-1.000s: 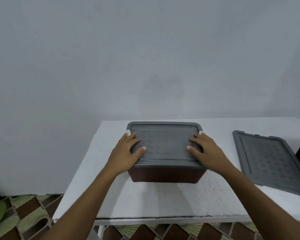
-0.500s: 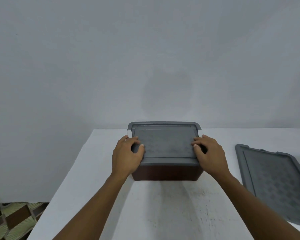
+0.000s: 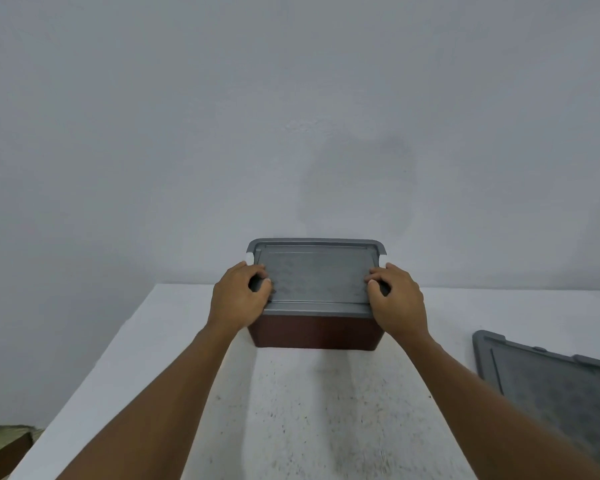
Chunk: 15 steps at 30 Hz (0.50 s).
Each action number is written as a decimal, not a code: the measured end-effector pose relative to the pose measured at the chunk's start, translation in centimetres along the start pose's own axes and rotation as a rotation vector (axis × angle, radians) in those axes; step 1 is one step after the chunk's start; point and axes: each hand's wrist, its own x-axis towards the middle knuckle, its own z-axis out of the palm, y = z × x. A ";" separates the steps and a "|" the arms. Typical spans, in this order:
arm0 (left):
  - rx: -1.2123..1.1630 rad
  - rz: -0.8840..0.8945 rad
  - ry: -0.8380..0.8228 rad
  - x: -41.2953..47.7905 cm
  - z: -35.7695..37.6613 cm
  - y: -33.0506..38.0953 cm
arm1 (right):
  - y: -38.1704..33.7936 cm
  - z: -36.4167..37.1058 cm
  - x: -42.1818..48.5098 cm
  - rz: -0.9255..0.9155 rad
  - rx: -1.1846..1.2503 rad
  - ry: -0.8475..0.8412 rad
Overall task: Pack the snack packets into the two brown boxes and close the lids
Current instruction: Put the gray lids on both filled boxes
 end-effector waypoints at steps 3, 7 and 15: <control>0.010 0.007 0.007 1.3 0.7 0.2 | 0.8 0.3 1.7 -0.017 -0.010 -0.014; 0.009 0.022 0.033 2.0 1.2 0.1 | 1.5 0.7 2.9 -0.074 -0.052 0.007; 0.041 0.050 0.028 2.3 1.6 -0.6 | 1.8 0.9 3.1 -0.050 -0.081 -0.050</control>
